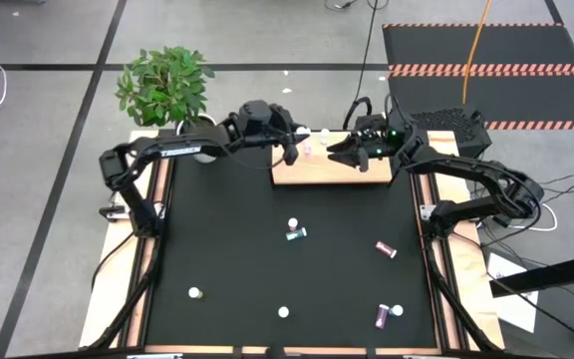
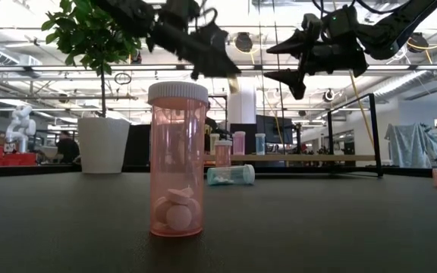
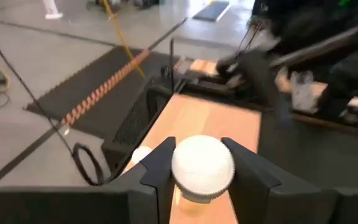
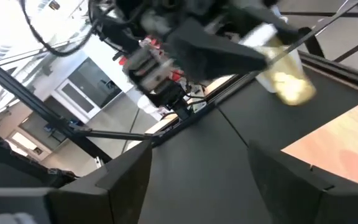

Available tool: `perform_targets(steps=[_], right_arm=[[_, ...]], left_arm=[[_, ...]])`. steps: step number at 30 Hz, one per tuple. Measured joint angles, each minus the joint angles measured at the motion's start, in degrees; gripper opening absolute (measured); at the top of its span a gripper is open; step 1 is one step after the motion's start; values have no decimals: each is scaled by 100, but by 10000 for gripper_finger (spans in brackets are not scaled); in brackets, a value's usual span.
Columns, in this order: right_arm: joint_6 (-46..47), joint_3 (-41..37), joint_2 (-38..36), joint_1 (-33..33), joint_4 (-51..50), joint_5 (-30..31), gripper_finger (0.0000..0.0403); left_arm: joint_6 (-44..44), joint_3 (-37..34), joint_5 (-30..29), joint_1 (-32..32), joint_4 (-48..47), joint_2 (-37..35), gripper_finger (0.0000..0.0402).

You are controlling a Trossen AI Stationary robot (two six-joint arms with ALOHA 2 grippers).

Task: Pick and place medicine bottles onto shelf by color
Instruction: Put the right yellow pill bottle aligned with the other yellow pill bottle on the shelf

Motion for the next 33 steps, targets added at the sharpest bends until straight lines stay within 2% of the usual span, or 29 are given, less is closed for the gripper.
perform_targets(steps=[4, 7, 11, 14, 17, 19, 22, 24, 26, 28, 30, 33], right_arm=[[5, 0, -49, 104, -19, 59, 255], [-153, 0, -127, 196, -205, 555, 254], [-933, -2, -146, 351, -442, 1306, 254], [-1525, -2, -150, 569, -87, 1572, 253], [-1394, -4, -179, 858, 1076, 1437, 253], [-1261, 0, -300, 1003, 1764, 1493, 253], [-1154, 33, -526, 1027, 1737, 2196, 253], [-1210, 293, -659, 916, 1036, 2282, 253], [-1436, 904, -725, 758, -246, 1854, 253], [-2114, 1744, -666, 690, -2037, 1595, 253], [-2898, 2577, -429, 688, -3587, 1615, 253], [-3774, 3413, -55, 688, -4934, 1626, 253]], left_arm=[[-58, 7, 54, 59, 63, 177, 125], [-265, 4, 59, 48, -50, 205, 125], [-721, 122, 300, 12, 32, -10, 126], [-1415, 306, 554, -3, 37, -92, 126], [-2626, 567, 933, -66, 124, -79, 126], [-2533, 768, 1194, -129, 79, -98, 126], [-1471, 1024, 1196, -216, -670, -108, 126], [-846, 1175, 867, -254, -1355, -83, 126], [-292, 1251, 560, -313, -1838, -83, 126], [214, 1261, 328, -418, -2141, -92, 126], [614, 1260, 89, -541, -2355, -84, 127], [1037, 1256, -82, -692, -2348, -84, 127]])
